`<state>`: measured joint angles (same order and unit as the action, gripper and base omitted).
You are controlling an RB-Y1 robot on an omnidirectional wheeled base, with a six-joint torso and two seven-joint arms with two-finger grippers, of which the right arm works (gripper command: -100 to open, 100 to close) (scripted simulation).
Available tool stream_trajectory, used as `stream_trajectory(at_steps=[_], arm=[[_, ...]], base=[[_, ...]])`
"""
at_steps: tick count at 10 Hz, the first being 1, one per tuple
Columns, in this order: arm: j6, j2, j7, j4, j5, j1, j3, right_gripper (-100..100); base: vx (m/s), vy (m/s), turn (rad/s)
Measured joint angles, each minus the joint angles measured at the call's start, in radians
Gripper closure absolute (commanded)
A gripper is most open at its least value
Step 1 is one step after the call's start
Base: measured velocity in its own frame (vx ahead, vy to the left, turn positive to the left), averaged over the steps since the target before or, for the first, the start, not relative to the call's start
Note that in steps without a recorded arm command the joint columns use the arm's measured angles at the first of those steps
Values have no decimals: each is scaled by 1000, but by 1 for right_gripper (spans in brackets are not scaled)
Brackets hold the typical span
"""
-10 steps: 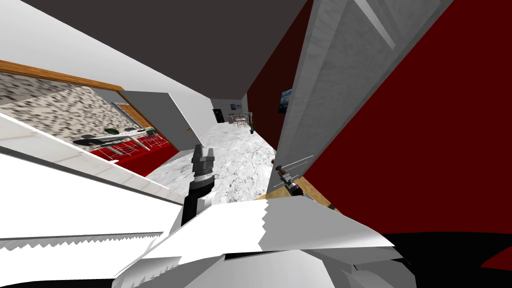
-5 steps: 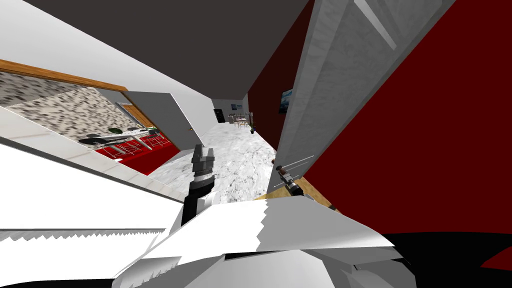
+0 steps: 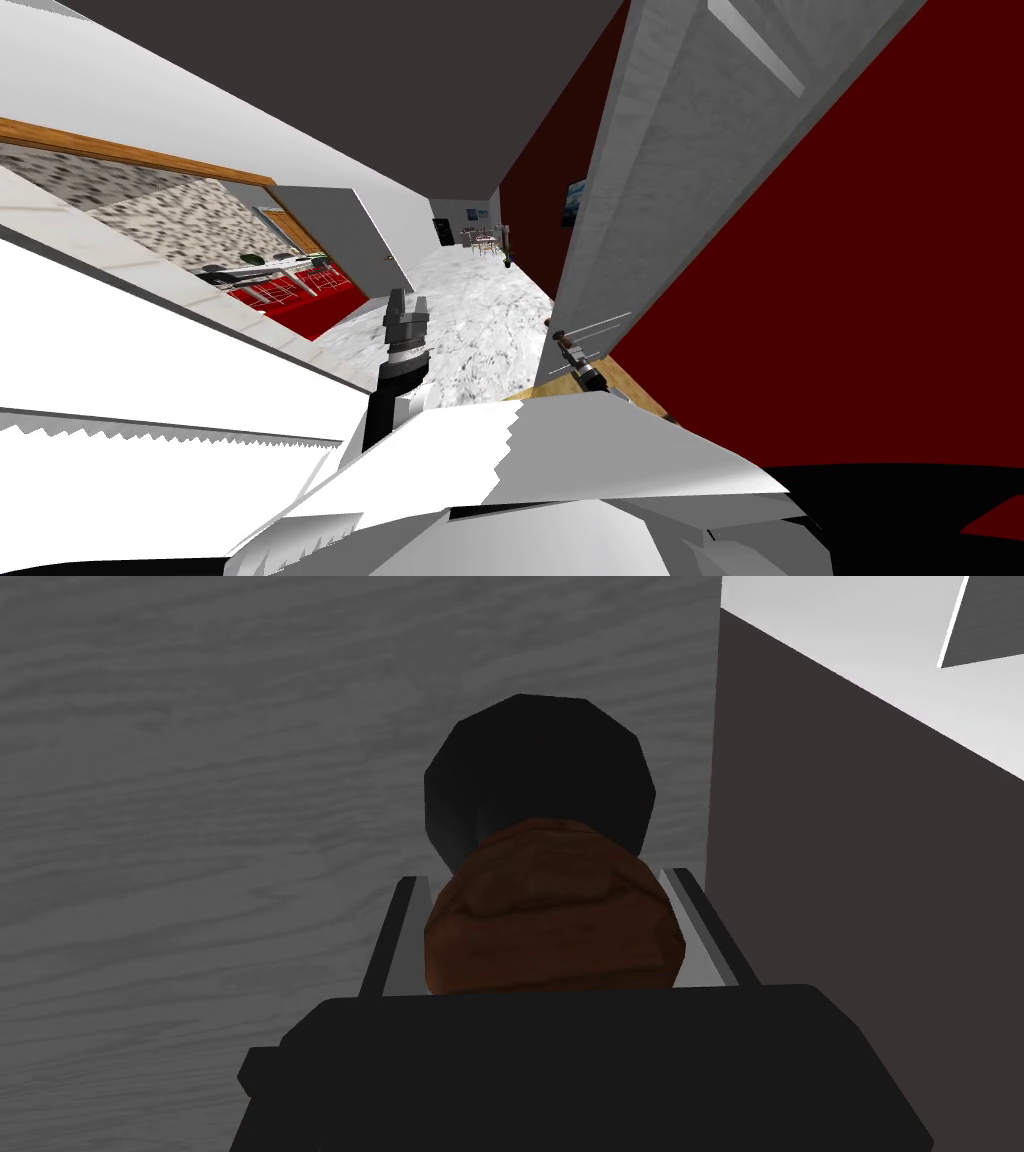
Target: Pull the door open
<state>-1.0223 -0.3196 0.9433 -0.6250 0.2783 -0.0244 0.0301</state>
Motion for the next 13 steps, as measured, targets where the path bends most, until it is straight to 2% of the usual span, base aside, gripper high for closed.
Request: stream_trajectory(at_steps=[4, 6, 11, 12, 13], arm=[[4, -1, -104, 5, -21, -7, 6, 100], [-2, -1, -151, 29, -34, -21, 11, 100], [18, -1, -271, 1, -58, -10, 17, 100], [7, -2, -287, 34, -62, -28, 18, 100], [8, -2, -310, 31, -68, -27, 20, 100]], base=[[-37, -14, 69], [-36, -15, 77], [-35, -15, 62], [-36, -16, 94], [-30, -16, 53]])
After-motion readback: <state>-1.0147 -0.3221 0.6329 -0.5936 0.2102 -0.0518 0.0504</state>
